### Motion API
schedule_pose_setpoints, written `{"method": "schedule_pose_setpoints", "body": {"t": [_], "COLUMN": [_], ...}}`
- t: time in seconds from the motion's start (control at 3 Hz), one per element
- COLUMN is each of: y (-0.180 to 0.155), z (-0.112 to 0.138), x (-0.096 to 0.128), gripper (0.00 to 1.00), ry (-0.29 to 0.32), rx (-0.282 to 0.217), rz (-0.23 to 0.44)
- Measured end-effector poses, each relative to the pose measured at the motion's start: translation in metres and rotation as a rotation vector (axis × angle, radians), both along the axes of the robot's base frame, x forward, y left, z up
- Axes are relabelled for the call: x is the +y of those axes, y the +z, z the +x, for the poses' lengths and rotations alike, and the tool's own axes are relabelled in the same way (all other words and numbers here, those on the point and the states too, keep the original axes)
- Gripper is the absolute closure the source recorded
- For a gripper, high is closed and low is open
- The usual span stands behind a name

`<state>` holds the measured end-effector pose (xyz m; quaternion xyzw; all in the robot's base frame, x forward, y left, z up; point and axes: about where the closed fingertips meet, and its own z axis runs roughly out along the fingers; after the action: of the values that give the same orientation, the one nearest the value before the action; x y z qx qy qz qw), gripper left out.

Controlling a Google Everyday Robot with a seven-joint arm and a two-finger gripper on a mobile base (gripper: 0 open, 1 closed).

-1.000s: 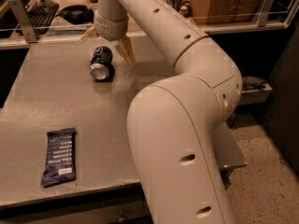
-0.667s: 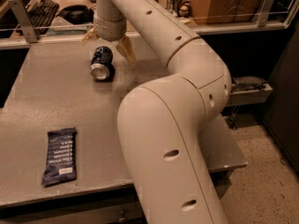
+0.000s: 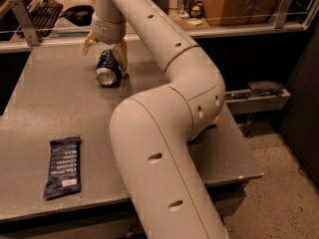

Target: Place pepsi can upright

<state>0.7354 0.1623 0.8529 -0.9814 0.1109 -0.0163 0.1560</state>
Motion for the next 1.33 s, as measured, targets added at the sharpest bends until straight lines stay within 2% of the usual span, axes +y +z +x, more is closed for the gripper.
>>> {"method": "schedule_pose_setpoints", "body": {"t": [0.33,0.67,1.0,1.33], "y": [-0.002,0.001,0.031,0.091], "z": [-0.003,-0.006,-0.012,-0.027], "x": [0.01,0.006,-0.006,-0.028], "gripper": [0.47,0.71,0.94,1.0], "ry": [0.021,0.008,-0.007,-0.002], "rx": [0.009,0.013,-0.004,-0.054], "rz": [-0.003,-0.015,0.022,0.128]}}
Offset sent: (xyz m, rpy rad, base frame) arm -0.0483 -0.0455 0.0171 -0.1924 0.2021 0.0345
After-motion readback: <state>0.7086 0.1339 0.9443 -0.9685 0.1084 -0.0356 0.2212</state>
